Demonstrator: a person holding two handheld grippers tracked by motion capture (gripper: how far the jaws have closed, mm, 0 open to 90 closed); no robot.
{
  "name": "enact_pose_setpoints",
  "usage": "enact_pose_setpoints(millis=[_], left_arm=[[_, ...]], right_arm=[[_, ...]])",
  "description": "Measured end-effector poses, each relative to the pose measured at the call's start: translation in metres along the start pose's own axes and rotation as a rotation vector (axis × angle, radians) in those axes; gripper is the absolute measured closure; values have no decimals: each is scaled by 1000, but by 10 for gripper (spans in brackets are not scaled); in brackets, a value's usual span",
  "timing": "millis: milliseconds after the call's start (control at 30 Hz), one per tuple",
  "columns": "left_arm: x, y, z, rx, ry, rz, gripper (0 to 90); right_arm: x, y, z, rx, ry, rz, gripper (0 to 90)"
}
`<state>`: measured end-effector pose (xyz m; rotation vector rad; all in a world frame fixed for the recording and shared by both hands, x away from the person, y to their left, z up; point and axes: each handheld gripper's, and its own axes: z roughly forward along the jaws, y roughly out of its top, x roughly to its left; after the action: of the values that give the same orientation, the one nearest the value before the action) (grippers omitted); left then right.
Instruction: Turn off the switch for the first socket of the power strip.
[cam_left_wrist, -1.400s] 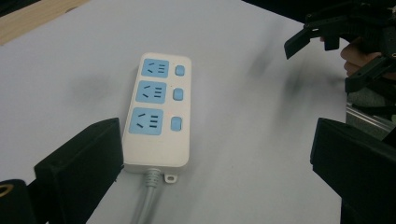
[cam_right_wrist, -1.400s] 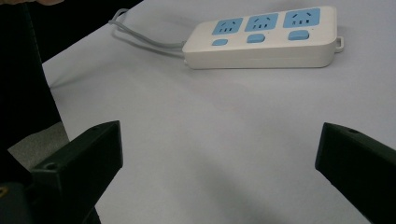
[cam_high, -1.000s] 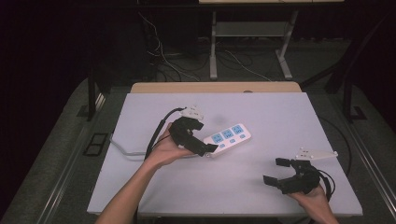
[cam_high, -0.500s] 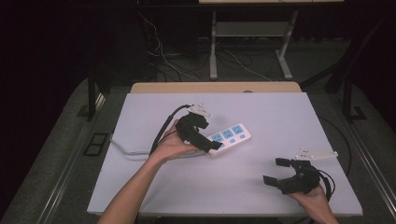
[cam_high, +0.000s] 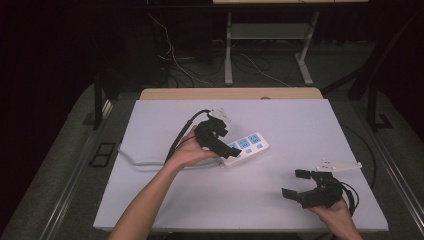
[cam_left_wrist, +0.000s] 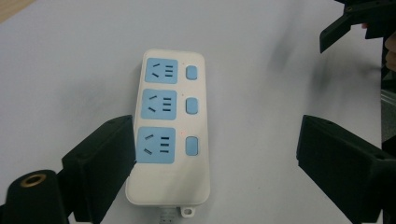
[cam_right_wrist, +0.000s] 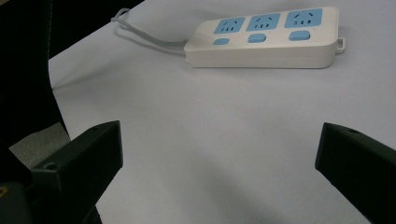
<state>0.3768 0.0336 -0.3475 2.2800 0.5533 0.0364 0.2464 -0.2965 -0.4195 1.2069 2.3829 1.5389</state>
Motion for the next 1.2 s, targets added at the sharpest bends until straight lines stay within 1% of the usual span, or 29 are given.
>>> enact_pose_setpoints(millis=[333, 600, 633, 667, 867, 1033, 1100, 1133, 1167, 1200], left_arm=[[7, -1, 8, 17, 2, -11, 149], [13, -2, 16, 16, 4, -18, 258], [13, -2, 17, 14, 5, -22, 284], [14, -2, 18, 15, 5, -22, 284], [17, -4, 24, 21, 4, -26, 356], [19, -5, 29, 25, 1, -28, 437], [19, -5, 31, 24, 5, -27, 490], [20, -5, 32, 21, 7, -31, 559], [21, -6, 33, 18, 5, -34, 559], [21, -6, 34, 14, 7, -41, 594]], right_arm=[[0, 0, 0, 1, 0, -2, 6], [0, 0, 0, 7, 1, -5, 6], [0, 0, 0, 7, 1, -5, 6], [0, 0, 0, 7, 1, -5, 6], [0, -1, 1, 13, -1, -8, 5], [0, -1, 1, 14, 0, -8, 6], [0, -1, 1, 15, 0, -9, 5], [0, -1, 1, 16, 0, -9, 6], [0, -1, 1, 16, 0, -9, 6], [1, -1, 1, 17, 0, -10, 6]])
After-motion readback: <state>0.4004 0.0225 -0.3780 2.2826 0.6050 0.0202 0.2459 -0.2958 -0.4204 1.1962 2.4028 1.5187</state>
